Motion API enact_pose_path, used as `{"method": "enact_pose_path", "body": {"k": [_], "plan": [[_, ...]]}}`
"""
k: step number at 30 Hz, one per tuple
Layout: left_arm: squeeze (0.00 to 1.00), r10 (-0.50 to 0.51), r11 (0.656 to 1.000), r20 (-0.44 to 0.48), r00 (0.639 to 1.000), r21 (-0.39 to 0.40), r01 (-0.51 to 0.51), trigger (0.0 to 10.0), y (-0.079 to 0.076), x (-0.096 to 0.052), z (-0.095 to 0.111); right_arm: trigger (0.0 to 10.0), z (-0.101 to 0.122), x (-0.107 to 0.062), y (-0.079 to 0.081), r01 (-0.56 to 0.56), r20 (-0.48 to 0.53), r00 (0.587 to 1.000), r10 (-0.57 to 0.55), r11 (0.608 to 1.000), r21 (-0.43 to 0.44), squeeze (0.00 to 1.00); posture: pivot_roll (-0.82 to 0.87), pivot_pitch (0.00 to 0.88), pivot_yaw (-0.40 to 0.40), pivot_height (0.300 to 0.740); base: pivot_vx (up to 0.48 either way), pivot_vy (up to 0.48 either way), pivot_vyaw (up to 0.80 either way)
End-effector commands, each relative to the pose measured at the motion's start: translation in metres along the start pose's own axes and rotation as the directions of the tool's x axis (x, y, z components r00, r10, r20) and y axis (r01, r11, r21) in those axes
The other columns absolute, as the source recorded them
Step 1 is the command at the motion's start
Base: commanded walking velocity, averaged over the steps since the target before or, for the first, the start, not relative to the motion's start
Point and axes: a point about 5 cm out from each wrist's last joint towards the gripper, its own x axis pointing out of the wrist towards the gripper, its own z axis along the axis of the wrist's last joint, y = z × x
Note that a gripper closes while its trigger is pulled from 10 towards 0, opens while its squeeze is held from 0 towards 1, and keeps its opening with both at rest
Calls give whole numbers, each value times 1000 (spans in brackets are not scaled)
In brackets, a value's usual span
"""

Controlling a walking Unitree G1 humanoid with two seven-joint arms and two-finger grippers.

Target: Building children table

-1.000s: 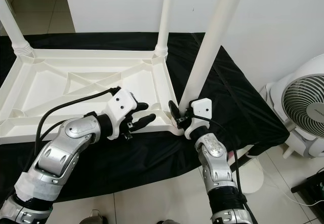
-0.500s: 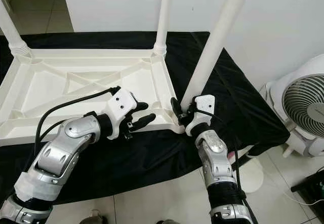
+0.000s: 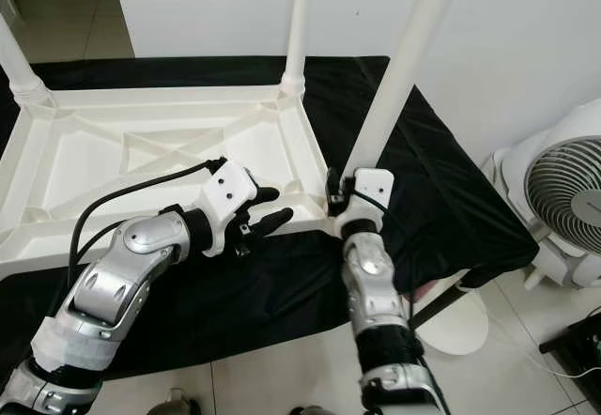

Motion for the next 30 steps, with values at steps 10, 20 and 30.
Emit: {"method": "enact_pose_path", "body": {"k": [10,20,30], "plan": [[0,59,998,5,998,-3,-59,10000,-2,2,2,10000,-21,-2,30,5,-59,998,-3,999,37,1000,136,71,-89,740,0,0,0],[0,63,998,10,998,-18,-63,10000,-8,4,1,10000,-4,1,18,-50,68,997,45,997,67,1000,133,71,-100,740,0,0,0],[0,79,996,6,997,-37,-79,10000,-16,13,-3,10000,8,3,-6,-211,87,974,210,977,3,0,113,69,-96,740,0,0,0]]}}
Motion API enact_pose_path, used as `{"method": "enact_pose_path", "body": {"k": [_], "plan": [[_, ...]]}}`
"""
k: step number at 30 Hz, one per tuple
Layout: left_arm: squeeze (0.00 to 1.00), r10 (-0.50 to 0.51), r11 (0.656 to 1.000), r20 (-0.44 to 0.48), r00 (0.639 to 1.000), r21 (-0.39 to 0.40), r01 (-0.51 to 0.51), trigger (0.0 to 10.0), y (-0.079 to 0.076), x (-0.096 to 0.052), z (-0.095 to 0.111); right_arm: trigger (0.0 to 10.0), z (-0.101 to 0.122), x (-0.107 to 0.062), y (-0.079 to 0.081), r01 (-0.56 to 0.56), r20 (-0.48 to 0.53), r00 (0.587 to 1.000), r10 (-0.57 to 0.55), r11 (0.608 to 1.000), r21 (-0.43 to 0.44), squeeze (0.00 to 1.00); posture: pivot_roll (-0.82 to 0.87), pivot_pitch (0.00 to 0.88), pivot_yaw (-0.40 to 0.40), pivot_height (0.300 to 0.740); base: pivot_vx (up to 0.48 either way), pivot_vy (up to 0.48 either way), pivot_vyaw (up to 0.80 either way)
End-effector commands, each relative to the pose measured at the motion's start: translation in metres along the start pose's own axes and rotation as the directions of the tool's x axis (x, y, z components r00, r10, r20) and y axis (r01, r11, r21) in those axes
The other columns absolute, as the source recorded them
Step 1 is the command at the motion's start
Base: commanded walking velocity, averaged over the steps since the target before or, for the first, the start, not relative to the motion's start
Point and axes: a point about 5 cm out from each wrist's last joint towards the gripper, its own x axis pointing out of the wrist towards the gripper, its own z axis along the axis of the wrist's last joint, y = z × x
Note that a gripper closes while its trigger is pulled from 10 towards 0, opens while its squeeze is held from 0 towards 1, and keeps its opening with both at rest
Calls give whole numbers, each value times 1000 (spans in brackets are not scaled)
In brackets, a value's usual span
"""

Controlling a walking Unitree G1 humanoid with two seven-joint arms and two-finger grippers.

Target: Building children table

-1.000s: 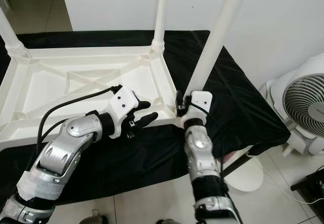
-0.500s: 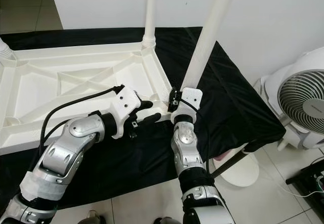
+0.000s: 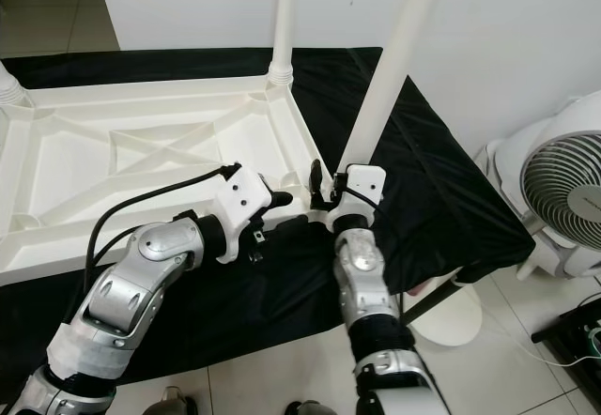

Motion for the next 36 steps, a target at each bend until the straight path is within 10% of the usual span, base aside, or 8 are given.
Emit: {"method": "enact_pose_path", "body": {"k": [1,15,16,17,34,35,36], "plan": [[0,107,994,-12,994,-14,-107,10000,0,4,-5,10000,-3,-4,-4,-46,-28,999,46,999,9,0,113,69,-96,740,0,0,0],[0,266,962,-25,964,-50,-267,10000,2,13,-11,10000,-2,0,-29,-349,-120,933,338,933,-85,0,111,61,-94,740,0,0,0],[0,267,962,-28,963,-50,-268,10000,1,13,-12,2706,-4,1,-34,-395,-152,913,379,913,-101,0,112,58,-92,740,0,0,0],[0,265,962,-30,964,-50,-267,10000,0,13,-13,0,-5,2,-35,-413,-171,904,392,905,-103,0,112,57,-93,740,0,0,0],[0,267,963,-71,961,-19,-269,10000,-7,11,-25,0,-14,-3,-51,-449,-241,876,418,889,-87,0,96,62,-91,740,0,0,0],[0,260,964,-69,963,-29,-263,10000,-9,12,-26,10000,-16,-2,-50,-380,-249,903,351,922,-78,0,96,63,-89,740,0,0,0],[0,260,964,-69,963,-29,-263,10000,-9,12,-26,10000,-16,-2,-50,-380,-249,903,351,922,-78,0,96,63,-89,740,0,0,0]]}}
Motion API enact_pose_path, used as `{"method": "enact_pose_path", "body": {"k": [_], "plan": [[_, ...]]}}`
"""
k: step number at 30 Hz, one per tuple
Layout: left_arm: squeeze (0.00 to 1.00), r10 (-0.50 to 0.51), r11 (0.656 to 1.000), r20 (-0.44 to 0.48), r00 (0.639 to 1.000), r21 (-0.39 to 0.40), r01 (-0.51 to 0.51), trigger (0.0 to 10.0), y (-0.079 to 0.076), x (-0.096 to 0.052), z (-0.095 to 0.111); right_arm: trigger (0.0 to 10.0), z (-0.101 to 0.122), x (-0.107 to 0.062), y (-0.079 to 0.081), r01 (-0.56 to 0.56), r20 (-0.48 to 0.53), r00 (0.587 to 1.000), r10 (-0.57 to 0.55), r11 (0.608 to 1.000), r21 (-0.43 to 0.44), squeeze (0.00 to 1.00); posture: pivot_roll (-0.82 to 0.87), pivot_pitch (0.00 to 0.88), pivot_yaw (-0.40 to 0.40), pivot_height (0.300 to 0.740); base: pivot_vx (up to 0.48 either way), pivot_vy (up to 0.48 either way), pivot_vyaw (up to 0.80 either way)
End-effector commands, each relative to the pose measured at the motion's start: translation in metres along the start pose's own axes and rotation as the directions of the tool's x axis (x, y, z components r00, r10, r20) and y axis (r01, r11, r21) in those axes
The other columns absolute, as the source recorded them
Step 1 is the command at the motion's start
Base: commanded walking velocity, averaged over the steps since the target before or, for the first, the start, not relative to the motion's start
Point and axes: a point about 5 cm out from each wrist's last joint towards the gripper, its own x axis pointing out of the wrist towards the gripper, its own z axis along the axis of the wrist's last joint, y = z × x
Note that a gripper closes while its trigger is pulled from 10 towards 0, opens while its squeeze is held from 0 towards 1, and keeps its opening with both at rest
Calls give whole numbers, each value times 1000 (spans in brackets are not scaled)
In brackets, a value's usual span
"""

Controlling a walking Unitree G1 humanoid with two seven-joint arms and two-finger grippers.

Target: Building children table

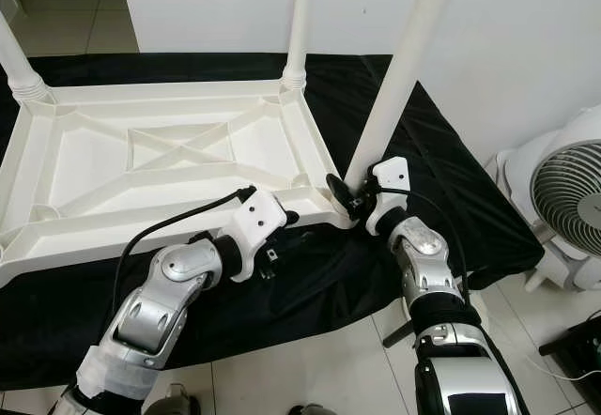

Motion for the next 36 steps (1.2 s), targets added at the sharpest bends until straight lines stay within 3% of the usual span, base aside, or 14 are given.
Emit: {"method": "enact_pose_path", "body": {"k": [1,7,8,15,21,26,31,32,36], "plan": [[0,215,977,-3,977,1,-215,10000,7,1,-2,10000,-13,-5,0,44,-75,996,-45,999,-3,0,95,65,-89,740,0,0,0],[0,210,978,-10,978,-13,-210,10000,7,2,-5,10000,-16,0,15,129,-63,990,-127,991,32,0,97,71,-87,740,0,0,0],[0,226,974,-14,974,-27,-226,10000,9,2,-6,10000,-16,4,24,191,-50,981,-189,981,44,0,97,76,-83,740,0,0,0],[0,253,967,-17,967,-36,-254,10000,15,1,-8,10000,-20,5,39,324,-51,946,-321,945,49,0,88,75,-82,740,0,0,0],[0,308,951,-23,951,-27,-309,10000,30,3,-10,10000,-21,2,49,565,-85,824,-560,822,63,0,60,84,-74,740,0,0,0],[0,360,932,-20,933,-34,-360,10000,41,2,-8,10000,-8,2,50,616,-36,787,-615,784,76,0,49,80,-57,740,0,0,0],[0,376,926,-14,927,-31,-376,10000,45,1,-7,10000,-5,0,49,600,-18,799,-602,793,102,0,45,70,-56,740,0,0,0],[0,376,926,-14,927,-23,-376,10000,47,0,-7,10000,-3,-1,49,578,-6,813,-582,807,123,1000,46,68,-54,740,0,0,0],[0,385,923,-19,923,-3,-385,10000,50,-3,-9,10000,0,-5,50,520,38,849,-528,845,129,1000,53,64,-39,740,0,0,0]]}}
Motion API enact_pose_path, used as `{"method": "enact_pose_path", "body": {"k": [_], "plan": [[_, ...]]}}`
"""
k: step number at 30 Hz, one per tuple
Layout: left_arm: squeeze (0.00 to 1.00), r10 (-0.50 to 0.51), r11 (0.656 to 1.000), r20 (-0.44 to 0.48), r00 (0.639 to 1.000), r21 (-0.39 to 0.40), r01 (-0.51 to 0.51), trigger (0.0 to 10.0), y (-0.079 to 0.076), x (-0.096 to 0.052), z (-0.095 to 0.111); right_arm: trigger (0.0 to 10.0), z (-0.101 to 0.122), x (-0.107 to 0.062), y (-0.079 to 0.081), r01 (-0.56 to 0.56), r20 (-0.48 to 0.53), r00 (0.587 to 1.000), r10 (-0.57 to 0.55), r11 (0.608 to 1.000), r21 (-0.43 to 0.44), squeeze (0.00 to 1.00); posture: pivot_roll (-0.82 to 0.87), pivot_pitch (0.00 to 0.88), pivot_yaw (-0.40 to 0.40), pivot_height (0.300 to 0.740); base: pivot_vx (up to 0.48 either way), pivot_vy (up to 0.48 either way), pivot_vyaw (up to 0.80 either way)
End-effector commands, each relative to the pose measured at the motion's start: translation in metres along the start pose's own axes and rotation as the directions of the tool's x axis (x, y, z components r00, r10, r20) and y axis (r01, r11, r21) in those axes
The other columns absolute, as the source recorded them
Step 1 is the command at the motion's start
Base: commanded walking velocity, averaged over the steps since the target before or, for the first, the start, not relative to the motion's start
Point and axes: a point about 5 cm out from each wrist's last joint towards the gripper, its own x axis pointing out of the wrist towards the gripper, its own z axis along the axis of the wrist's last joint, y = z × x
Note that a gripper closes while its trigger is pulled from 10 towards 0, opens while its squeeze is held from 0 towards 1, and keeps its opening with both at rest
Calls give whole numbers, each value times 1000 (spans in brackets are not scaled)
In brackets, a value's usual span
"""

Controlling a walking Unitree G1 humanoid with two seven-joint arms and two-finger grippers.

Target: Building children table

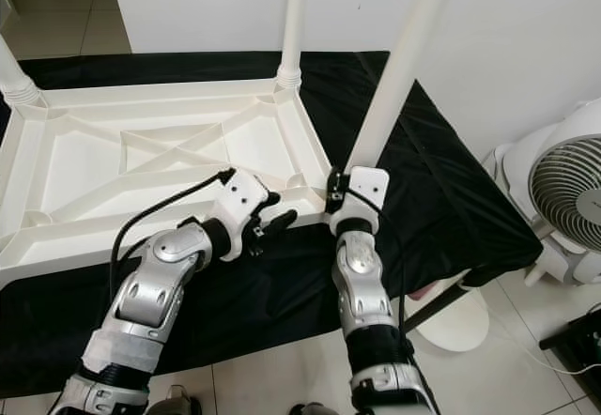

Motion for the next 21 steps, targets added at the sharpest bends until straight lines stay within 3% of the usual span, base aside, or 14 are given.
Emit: {"method": "enact_pose_path", "body": {"k": [1,5,6,7,12,14,21], "plan": [[0,261,965,-20,965,2,-261,10000,13,-2,-4,10000,2,-3,-5,-20,22,1000,21,1000,-15,1000,52,63,-36,740,0,0,0],[0,263,965,-13,965,21,-263,10000,13,-3,-4,10000,0,-5,-14,-65,16,998,66,997,-47,996,50,69,-28,740,0,0,0],[0,258,966,-13,966,26,-257,10000,12,-3,-4,10000,-1,-5,-18,-97,6,995,98,994,-49,776,50,69,-28,740,0,0,0],[0,247,969,-5,969,26,-246,10000,11,-3,-3,10000,1,-5,-24,-135,9,991,135,989,-58,0,47,74,-24,740,0,0,0],[0,220,975,2,975,22,-220,10000,11,-3,-2,10000,8,-2,-31,-284,2,958,285,955,-80,0,38,74,-11,740,0,0,0],[0,191,982,3,982,0,-191,10000,9,-1,-4,10000,11,1,-38,-386,-10,922,386,919,-80,0,36,83,-6,740,0,0,0],[0,125,992,12,992,-24,-125,10000,1,-1,-3,10000,11,12,-41,-486,-57,874,482,867,-112,0,28,76,-16,740,0,0,0]]}}
